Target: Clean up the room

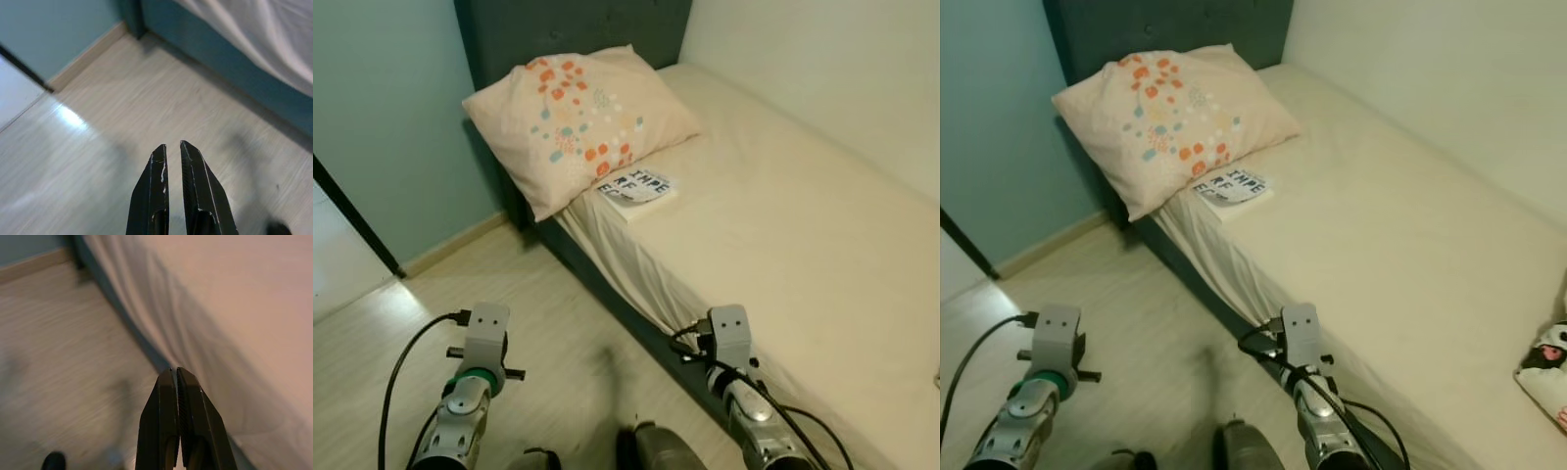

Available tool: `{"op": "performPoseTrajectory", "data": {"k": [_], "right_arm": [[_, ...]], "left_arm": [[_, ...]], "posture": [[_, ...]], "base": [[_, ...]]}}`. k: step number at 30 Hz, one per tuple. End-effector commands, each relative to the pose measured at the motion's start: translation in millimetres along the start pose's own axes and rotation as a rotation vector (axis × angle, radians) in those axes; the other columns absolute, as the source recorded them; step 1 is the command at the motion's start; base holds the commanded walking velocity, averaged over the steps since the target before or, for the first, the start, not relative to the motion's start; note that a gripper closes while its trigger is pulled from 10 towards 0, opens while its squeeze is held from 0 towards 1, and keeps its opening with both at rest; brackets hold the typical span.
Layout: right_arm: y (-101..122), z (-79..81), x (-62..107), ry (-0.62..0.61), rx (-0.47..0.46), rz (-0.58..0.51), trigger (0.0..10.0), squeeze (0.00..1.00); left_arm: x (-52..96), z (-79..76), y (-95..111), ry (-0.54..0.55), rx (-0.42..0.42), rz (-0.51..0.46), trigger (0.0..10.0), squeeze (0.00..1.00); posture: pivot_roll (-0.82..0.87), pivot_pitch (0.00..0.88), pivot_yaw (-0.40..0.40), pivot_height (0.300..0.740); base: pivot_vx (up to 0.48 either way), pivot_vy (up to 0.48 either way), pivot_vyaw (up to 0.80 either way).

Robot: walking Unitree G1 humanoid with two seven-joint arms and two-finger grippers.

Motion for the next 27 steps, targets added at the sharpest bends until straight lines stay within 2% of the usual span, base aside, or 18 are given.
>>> {"op": "performPoseTrajectory", "data": {"k": [1,14,17,27], "right_arm": [[-9.0,-2.1,3.9,-0.002,0.005,0.029,10.0,0.0],[-10.4,-2.3,3.9,0.0,0.006,0.035,10.0,0.0],[-11.4,-2.9,4.1,-0.001,0.003,0.04,10.0,0.0],[-12.2,-3.6,3.6,-0.01,-0.011,0.048,10.0,0.0]], "left_arm": [[4.5,-3.2,-12.7,-0.005,0.005,0.038,10.0,0.0],[4.2,-3.9,-12.6,-0.008,0.006,0.034,10.0,0.0],[4.2,-4.8,-13.4,-0.011,0.01,0.038,10.0,0.0],[4.5,-8.3,-17.1,-0.032,0.011,0.064,10.0,0.0]], "posture": [[-0.06,0.047,-0.022,0.74],[-0.06,0.043,-0.023,0.74],[-0.06,0.045,-0.023,0.74],[-0.06,0.046,-0.023,0.74]], "base": [[-0.364,0.0,0.0],[-0.36,0.0,0.0],[0.0,0.0,0.0],[0.0,0.0,-0.71]]}}
Point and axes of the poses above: a point about 5 cm out from each wrist's last joint towards the gripper, its own x axis pointing back from the gripper into the wrist, its own y axis along the axis of the wrist's last joint, z = x × y, the point moved 3 cm from there along -x, pointing out of the wrist towards the gripper, and after that the axes turned 6 degrees about x, right-handed, at the moved point
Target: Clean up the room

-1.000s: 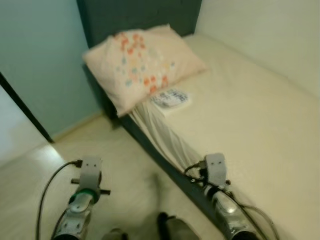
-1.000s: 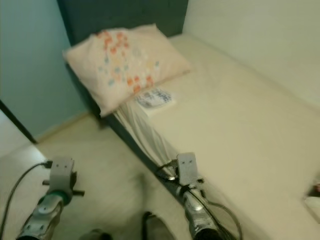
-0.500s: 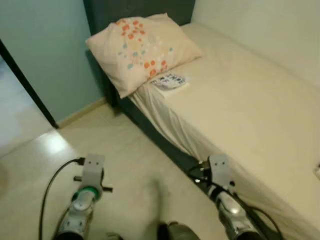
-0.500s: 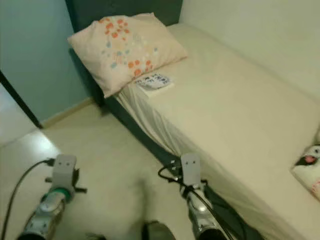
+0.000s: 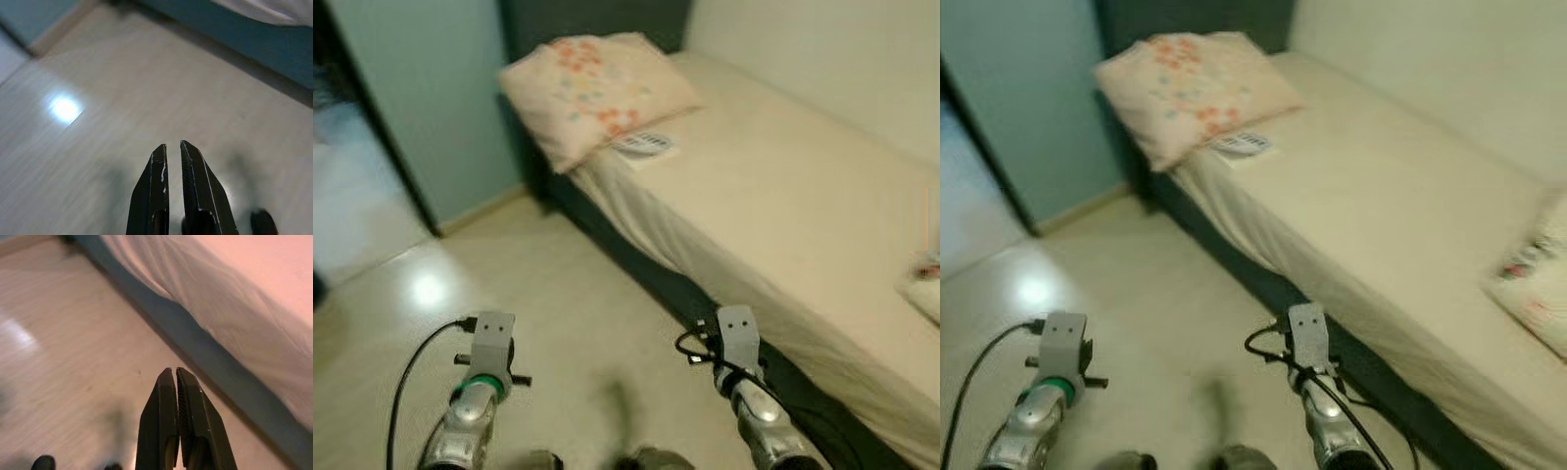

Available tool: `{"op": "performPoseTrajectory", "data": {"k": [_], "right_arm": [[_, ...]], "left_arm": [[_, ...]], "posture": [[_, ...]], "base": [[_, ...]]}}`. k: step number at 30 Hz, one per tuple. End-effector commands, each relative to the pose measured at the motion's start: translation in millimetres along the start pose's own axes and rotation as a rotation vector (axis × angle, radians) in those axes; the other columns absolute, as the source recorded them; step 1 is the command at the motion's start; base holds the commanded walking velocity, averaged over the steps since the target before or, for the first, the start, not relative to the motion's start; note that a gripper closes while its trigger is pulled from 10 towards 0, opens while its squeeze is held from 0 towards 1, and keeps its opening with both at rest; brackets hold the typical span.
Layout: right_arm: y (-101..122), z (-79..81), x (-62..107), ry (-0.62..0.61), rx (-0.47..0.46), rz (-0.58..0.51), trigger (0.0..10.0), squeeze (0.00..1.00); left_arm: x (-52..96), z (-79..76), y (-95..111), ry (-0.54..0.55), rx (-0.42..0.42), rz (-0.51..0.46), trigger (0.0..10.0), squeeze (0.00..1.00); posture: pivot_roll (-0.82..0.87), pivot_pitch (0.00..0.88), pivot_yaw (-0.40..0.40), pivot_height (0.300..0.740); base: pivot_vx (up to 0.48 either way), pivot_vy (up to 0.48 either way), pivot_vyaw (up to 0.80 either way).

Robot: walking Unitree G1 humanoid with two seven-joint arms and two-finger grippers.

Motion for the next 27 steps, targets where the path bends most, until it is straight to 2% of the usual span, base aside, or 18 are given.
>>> {"op": "performPoseTrajectory", "data": {"k": [1,14,27], "right_arm": [[-8.3,-1.3,3.0,-0.01,-0.014,0.032,10.0,0.0],[-8.3,-1.6,2.6,-0.009,-0.018,0.033,10.0,0.0],[-8.5,-1.0,2.6,-0.008,-0.022,0.034,10.0,0.0]], "left_arm": [[1.0,-4.6,-6.0,-0.016,0.006,0.028,10.0,0.0],[1.4,-7.3,-9.0,-0.023,0.032,0.047,10.0,0.0],[0.9,-3.6,-8.9,-0.008,0.042,0.049,10.0,0.0]], "posture": [[-0.06,0.046,-0.023,0.74],[-0.06,0.05,-0.023,0.74],[-0.06,0.049,-0.022,0.74]], "base": [[0.0,0.0,-0.73],[0.0,0.0,-0.72],[0.0,0.0,-0.73]]}}
Point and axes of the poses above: a point about 5 cm out from each wrist's last joint towards the gripper, its own x axis pointing back from the gripper into the wrist, its own y axis along the axis of the wrist's last joint, z = x × y, the point moved 3 cm from there along -x, pointing out of the wrist towards the gripper, and after that the axes turned 6 degrees about x, right-handed, at the moved point
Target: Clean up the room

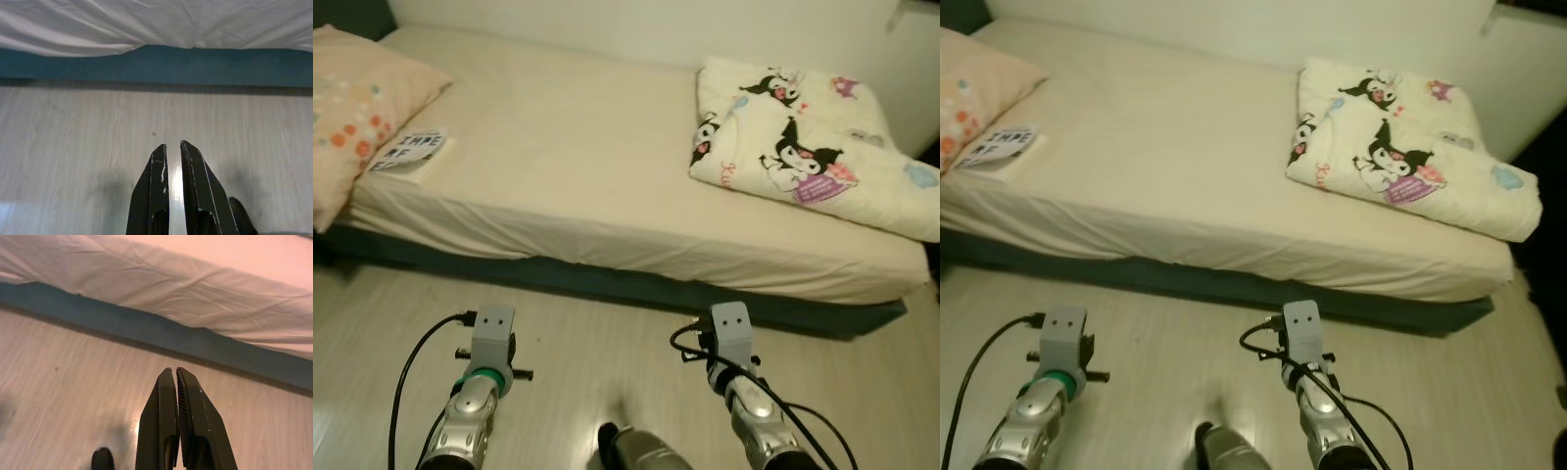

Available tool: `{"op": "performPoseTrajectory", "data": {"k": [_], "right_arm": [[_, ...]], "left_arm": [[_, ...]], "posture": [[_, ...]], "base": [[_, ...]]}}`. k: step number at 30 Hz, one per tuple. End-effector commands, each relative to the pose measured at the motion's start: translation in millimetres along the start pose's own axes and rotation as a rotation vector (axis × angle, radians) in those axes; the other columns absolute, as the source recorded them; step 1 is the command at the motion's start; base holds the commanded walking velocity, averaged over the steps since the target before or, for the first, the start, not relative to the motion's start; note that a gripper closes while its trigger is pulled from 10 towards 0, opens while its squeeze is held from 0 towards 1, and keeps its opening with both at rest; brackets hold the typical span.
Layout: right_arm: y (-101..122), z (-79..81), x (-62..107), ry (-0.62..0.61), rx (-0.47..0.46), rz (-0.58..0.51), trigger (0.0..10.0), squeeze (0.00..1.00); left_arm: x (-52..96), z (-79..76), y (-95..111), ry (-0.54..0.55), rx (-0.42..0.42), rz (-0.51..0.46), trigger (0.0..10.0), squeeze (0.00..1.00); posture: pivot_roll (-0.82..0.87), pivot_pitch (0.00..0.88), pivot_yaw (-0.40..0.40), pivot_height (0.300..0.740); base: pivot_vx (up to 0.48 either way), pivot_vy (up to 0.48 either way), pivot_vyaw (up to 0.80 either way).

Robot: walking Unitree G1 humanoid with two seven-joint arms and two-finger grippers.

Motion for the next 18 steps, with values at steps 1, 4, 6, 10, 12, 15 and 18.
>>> {"op": "performPoseTrajectory", "data": {"k": [1,4,6,10,12,15,18], "right_arm": [[-10.1,-0.2,4.2,-0.003,-0.01,0.035,10.0,0.0],[-10.0,-0.3,4.2,-0.003,-0.011,0.034,10.0,0.0],[-10.0,-0.3,4.2,-0.003,-0.011,0.034,10.0,0.0],[-10.1,-0.1,4.3,-0.002,-0.011,0.034,10.0,0.0],[-10.1,0.0,4.3,-0.001,-0.011,0.034,10.0,0.0],[-10.1,0.0,4.2,-0.001,-0.011,0.034,10.0,0.0],[-10.1,0.2,4.2,-0.001,-0.012,0.034,10.0,0.0]], "left_arm": [[3.7,1.5,-13.4,0.008,0.014,0.047,10.0,0.0],[3.6,1.6,-13.3,0.008,0.014,0.047,10.0,0.0],[3.6,1.6,-13.2,0.008,0.014,0.046,10.0,0.0],[3.6,1.8,-13.2,0.008,0.013,0.046,10.0,0.0],[3.5,1.7,-13.0,0.007,0.013,0.045,10.0,0.0],[3.4,1.5,-12.8,0.006,0.013,0.045,10.0,0.0],[3.1,1.3,-12.6,0.005,0.012,0.045,10.0,0.0]], "posture": [[-0.06,0.049,-0.022,0.74],[-0.06,0.049,-0.022,0.74],[-0.06,0.049,-0.022,0.74],[-0.06,0.049,-0.022,0.74],[-0.06,0.049,-0.022,0.74],[-0.06,0.049,-0.022,0.74],[-0.06,0.049,-0.022,0.74]], "base": [[0.0,0.0,-0.73],[0.0,0.0,-0.73],[0.0,0.0,-0.73],[0.0,0.0,-0.73],[0.0,0.0,-0.73],[0.0,0.0,-0.73],[0.0,0.0,-0.73]]}}
Point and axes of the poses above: a point about 5 cm out from each wrist's last joint towards the gripper, its own x axis pointing back from the gripper into the wrist, its own y axis along the axis of the wrist's last joint, z = x × y, the point moved 3 cm from there along -x, pointing out of the wrist towards the gripper, and after that the axes turned 6 degrees about x, right-handed, at the moved point
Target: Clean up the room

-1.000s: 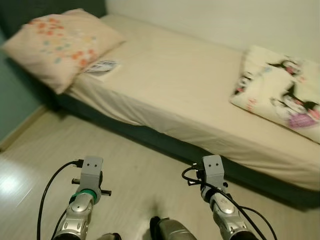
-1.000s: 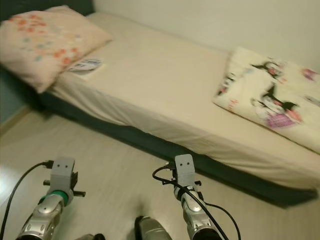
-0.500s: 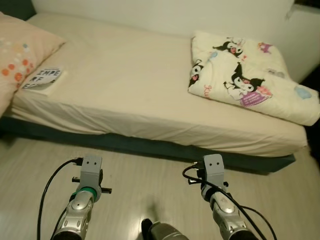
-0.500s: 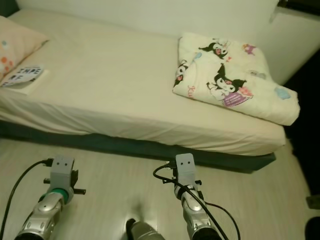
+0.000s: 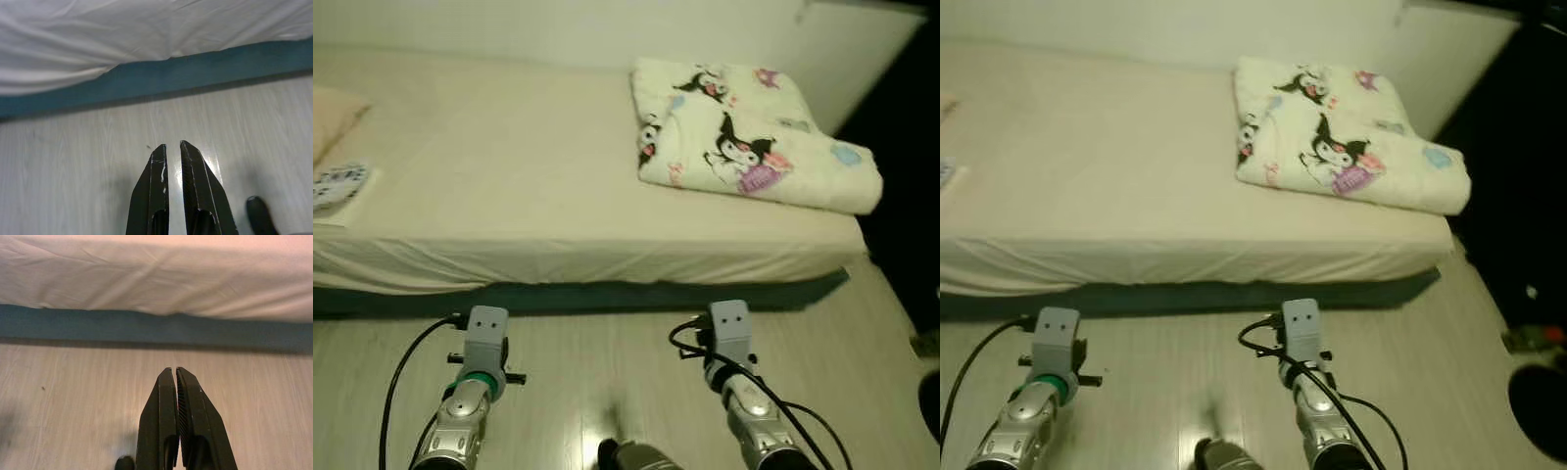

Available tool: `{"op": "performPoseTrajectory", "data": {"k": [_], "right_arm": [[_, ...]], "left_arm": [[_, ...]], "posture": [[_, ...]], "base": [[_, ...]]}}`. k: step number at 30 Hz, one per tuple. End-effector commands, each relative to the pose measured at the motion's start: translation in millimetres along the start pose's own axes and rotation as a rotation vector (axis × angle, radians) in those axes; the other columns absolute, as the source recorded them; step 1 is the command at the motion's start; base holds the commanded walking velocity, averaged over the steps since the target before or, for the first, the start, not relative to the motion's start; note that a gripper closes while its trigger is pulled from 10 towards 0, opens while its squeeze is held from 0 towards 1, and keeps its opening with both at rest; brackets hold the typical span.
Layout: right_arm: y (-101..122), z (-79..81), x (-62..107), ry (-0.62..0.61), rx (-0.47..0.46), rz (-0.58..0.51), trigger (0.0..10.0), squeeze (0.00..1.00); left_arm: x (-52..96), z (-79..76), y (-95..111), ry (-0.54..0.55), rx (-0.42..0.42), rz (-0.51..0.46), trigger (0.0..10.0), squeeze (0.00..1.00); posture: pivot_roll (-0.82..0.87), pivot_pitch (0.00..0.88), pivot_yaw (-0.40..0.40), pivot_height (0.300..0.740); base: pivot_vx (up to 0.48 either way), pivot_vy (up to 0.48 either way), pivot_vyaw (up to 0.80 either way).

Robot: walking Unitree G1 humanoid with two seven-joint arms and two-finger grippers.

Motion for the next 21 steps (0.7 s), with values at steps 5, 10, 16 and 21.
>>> {"op": "performPoseTrajectory", "data": {"k": [5,10,16,21], "right_arm": [[-10.9,-7.1,4.8,-0.014,0.006,0.039,10.0,0.0],[-10.9,-7.0,4.7,-0.012,0.006,0.039,10.0,0.0],[-11.3,-6.6,4.9,-0.01,0.006,0.04,10.0,0.0],[-11.3,-6.5,5.0,-0.008,0.006,0.039,10.0,0.0]], "left_arm": [[-0.1,-6.6,-3.2,-0.015,0.008,0.016,10.0,0.0],[-0.1,-6.6,-3.1,-0.016,0.007,0.016,10.0,0.0],[-0.3,-6.8,-3.4,-0.019,0.006,0.016,10.0,0.0],[-0.5,-7.1,-3.5,-0.02,0.005,0.017,10.0,0.0]], "posture": [[-0.06,0.051,-0.023,0.74],[-0.06,0.051,-0.023,0.74],[-0.06,0.048,-0.022,0.74],[-0.06,0.046,-0.023,0.74]], "base": [[0.0,0.0,-0.73],[0.0,0.0,-0.73],[0.0,0.0,-0.73],[0.0,0.0,-0.73]]}}
Point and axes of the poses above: a point about 5 cm out from each wrist's last joint towards the gripper, its own x axis pointing back from the gripper into the wrist, its own y axis along the axis of the wrist's last joint, z = x × y, the point moved 3 cm from there along -x, pointing out of the wrist towards the gripper, and after that the axes turned 6 degrees about x, right-handed, at the moved point
